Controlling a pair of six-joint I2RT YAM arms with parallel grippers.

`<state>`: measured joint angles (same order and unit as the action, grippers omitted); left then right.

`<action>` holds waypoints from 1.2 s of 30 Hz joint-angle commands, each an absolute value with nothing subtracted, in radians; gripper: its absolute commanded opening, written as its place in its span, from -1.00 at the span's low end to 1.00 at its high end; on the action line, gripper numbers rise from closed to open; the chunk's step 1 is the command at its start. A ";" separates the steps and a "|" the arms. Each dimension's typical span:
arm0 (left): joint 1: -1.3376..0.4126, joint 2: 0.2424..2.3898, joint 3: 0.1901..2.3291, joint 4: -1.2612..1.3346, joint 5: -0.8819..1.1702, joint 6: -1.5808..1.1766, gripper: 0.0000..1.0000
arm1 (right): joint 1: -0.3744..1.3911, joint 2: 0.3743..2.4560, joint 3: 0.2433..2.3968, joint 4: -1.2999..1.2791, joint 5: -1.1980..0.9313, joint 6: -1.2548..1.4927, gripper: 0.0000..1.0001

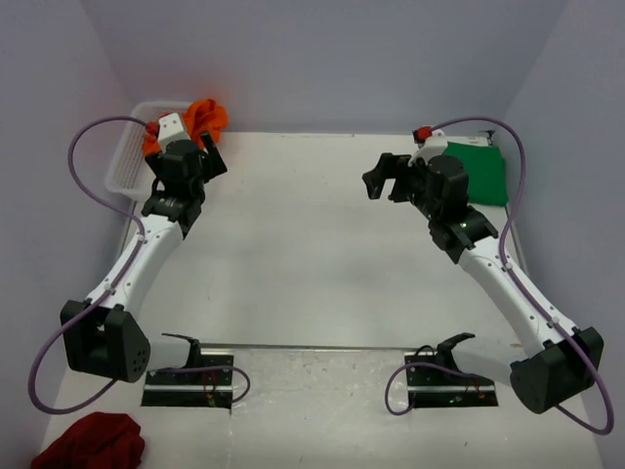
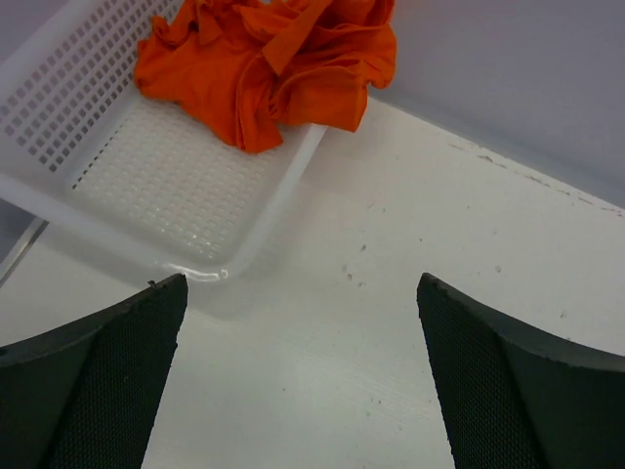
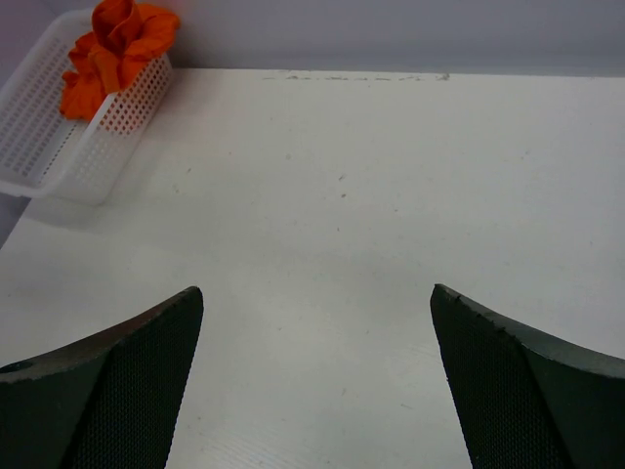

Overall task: Fold and stack the t-shirts
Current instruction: Grab crumpled tshirt from bin with the left arm

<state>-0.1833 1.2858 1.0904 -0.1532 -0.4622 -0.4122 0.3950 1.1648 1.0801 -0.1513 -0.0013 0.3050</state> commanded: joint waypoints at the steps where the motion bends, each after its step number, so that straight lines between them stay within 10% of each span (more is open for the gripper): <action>1: -0.166 1.377 1.213 -0.189 -0.491 -0.347 1.00 | 0.411 1.151 1.091 -0.149 0.049 0.299 0.98; 14: -0.094 2.006 1.847 -0.409 -0.354 -0.290 0.59 | 0.511 1.075 1.111 -0.261 0.184 0.285 0.98; 36: -0.077 2.301 2.126 -0.365 -0.377 -0.236 0.39 | 0.517 1.081 1.003 -0.207 0.138 0.304 0.98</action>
<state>-0.0914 2.3062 2.0876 -0.4007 -0.3611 -0.2661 0.5106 1.0855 1.0088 -0.2401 0.1387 0.2970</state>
